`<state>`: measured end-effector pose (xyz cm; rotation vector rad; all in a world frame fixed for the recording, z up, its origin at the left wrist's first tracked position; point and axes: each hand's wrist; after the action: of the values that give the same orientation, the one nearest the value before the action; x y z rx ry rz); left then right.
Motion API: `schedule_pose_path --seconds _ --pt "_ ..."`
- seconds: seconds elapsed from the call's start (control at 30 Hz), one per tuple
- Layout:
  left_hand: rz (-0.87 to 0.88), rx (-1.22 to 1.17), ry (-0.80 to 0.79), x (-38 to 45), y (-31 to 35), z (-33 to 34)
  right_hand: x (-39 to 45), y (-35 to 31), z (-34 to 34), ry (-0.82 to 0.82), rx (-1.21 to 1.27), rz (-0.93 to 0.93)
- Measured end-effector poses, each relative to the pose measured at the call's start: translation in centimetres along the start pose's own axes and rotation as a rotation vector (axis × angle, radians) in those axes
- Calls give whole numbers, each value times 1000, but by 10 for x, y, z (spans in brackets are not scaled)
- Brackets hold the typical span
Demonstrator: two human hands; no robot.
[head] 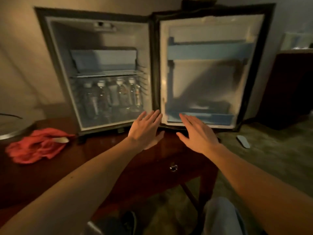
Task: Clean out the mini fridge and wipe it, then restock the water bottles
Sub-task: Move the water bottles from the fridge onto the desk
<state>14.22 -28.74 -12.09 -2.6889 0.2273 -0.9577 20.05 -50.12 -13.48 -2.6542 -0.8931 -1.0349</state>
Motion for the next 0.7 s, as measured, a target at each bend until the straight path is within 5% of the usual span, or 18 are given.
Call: schedule_pose_path --seconds 0.33,0.7 --pt "-209 98 -58 -45 -135 6 106 -107 42 -8 197 -159" --pt "-626 -38 39 -14 -225 40 216 -190 105 -101 412 -49"
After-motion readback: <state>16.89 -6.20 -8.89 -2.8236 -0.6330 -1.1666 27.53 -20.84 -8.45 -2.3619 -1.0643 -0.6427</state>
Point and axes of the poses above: each hand's wrist, its own x-axis towards the middle knuckle, its own z-axis out of the palm, y = z × x, and after that the axes turned 11 degrees about y, right-handed
